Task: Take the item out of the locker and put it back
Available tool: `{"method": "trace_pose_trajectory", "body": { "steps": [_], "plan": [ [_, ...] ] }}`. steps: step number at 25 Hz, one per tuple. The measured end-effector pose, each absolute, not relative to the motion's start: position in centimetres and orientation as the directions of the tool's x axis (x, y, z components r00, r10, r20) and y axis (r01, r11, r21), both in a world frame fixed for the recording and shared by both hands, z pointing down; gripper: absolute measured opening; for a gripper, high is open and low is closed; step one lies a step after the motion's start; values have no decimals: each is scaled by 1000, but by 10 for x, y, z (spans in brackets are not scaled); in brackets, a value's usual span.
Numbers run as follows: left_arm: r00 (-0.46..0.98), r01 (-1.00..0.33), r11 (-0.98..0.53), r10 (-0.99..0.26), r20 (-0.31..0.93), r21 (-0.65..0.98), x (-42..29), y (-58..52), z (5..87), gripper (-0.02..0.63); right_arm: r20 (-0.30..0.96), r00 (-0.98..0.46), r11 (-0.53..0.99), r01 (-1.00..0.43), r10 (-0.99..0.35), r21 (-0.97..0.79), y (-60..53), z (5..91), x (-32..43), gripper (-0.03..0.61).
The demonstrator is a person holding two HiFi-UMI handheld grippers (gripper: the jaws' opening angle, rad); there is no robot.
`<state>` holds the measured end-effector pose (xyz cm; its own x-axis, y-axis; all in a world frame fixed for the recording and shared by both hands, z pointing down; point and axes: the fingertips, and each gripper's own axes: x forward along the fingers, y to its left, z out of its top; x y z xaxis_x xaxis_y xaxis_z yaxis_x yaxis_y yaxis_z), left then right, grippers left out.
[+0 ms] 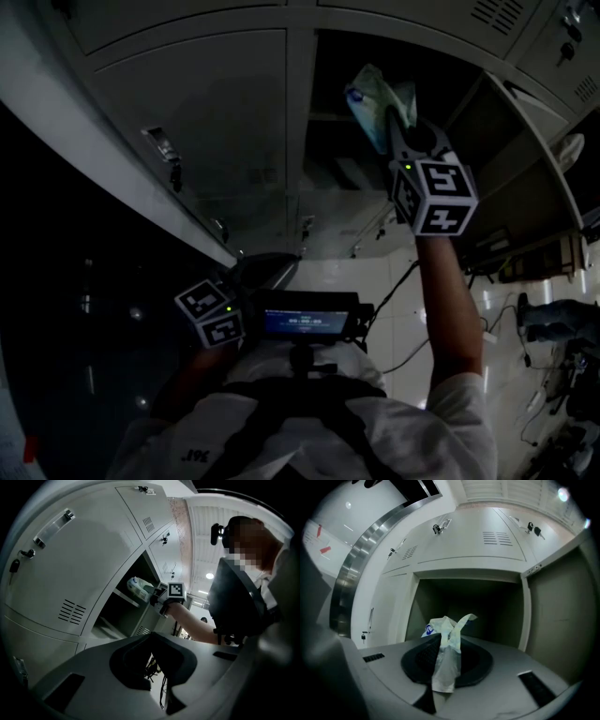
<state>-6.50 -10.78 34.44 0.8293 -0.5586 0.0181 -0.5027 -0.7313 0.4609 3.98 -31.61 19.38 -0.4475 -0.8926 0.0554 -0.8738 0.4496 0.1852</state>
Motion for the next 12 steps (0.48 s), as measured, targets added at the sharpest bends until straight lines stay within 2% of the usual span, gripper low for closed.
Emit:
{"method": "trace_pose_trajectory", "body": {
  "steps": [12],
  "plan": [
    [855, -467, -748, -518, 25, 472, -54, -93, 349, -6, 67, -448, 453, -881, -892, 140, -245, 223, 64, 28]
  ]
}}
